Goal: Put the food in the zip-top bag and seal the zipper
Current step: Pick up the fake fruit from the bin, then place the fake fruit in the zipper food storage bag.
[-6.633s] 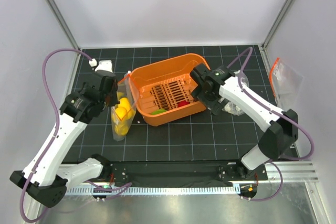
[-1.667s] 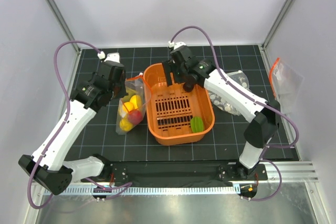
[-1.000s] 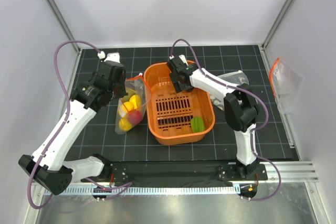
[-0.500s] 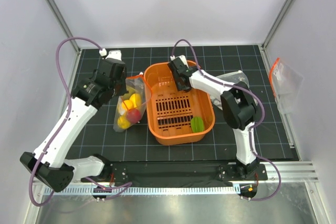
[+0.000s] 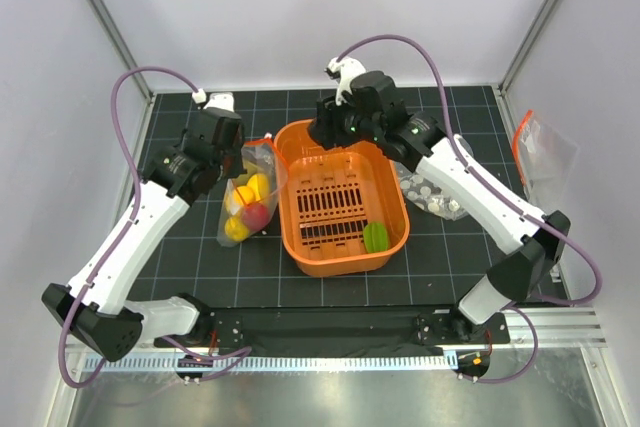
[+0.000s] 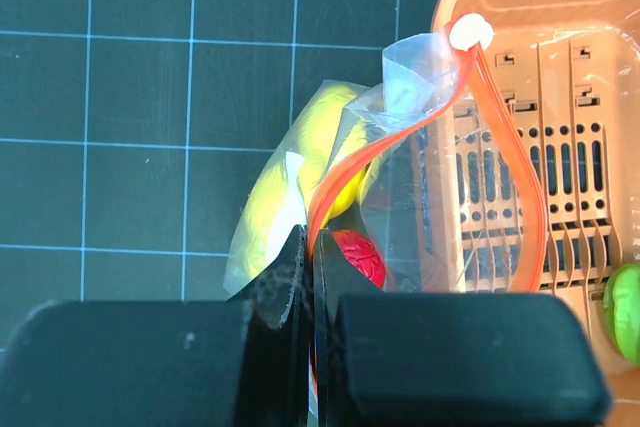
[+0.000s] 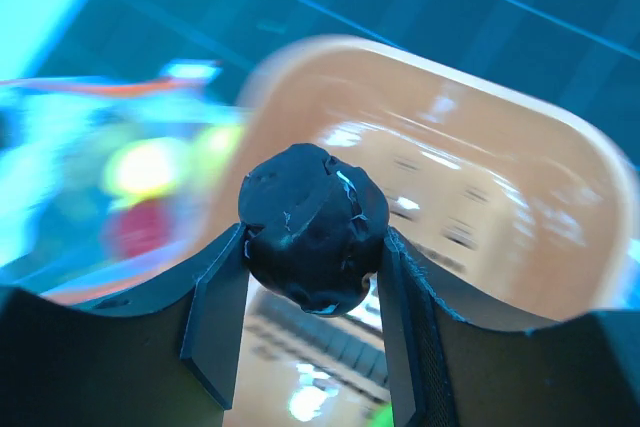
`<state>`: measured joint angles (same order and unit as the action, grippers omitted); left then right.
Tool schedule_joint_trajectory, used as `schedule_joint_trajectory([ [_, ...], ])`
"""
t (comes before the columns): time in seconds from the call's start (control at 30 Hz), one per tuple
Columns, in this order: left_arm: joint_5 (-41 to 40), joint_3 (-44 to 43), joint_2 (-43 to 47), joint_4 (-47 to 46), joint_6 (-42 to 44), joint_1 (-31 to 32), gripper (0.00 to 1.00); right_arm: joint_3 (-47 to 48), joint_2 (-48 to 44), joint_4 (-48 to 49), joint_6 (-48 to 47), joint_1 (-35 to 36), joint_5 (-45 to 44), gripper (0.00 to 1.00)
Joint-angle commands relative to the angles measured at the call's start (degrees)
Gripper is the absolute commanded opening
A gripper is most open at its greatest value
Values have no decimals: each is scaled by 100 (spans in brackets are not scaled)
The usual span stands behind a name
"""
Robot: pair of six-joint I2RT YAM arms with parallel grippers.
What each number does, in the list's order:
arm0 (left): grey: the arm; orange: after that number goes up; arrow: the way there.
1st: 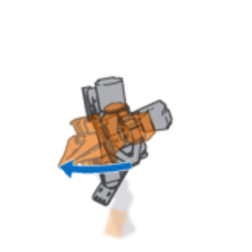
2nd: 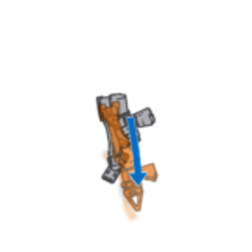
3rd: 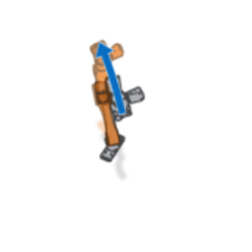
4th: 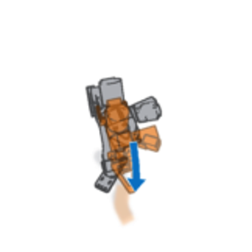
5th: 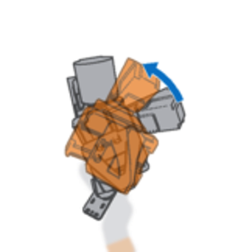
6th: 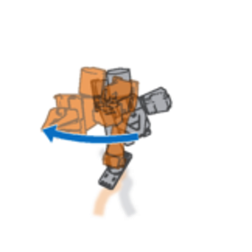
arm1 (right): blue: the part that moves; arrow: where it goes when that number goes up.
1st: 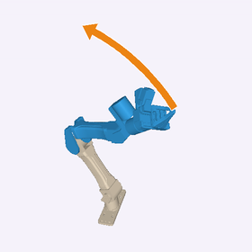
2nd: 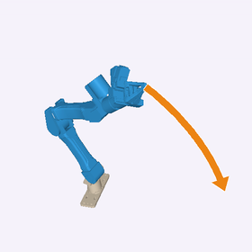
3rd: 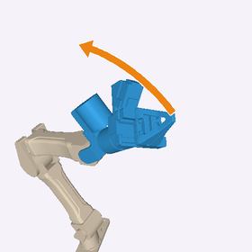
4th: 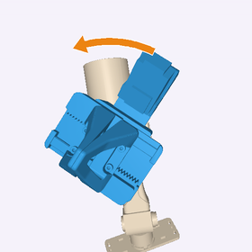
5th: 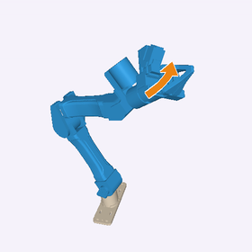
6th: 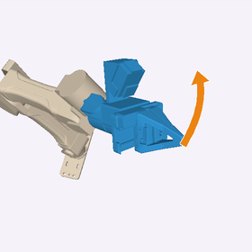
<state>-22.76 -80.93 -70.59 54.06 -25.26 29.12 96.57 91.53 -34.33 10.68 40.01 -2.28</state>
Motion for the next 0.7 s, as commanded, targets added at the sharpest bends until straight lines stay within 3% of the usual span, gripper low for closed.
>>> schedule_joint_trajectory([
  [0.0, -70, -125, 1, -370, -14, -21, 0, 352, -47, 136, 101, 296, 1141, 26],
  [0.17, -35, -187, 18, -326, -23, -21, 0, 661, 207, 128, 163, 595, 1801, 25],
  [0.47, 96, -231, 168, -186, -164, -21, 0, 967, 919, 409, 224, 1211, 1837, 29],
  [0.53, 175, -239, 168, -168, -208, -21, 0, 1143, 1261, 357, 233, 1272, 1898, 46],
  [0.57, 202, -231, 177, -168, -225, -21, 0, 1257, 1349, 217, 224, 1316, 1890, 62],
  [0.6, 220, -239, 186, -168, -269, -21, 0, 1433, 1455, 129, 233, 1325, 1863, 95],
  [0.67, 159, -205, 229, -142, -287, -21, 0, 1478, 1465, 5, 207, 1325, 1653, 100],
])
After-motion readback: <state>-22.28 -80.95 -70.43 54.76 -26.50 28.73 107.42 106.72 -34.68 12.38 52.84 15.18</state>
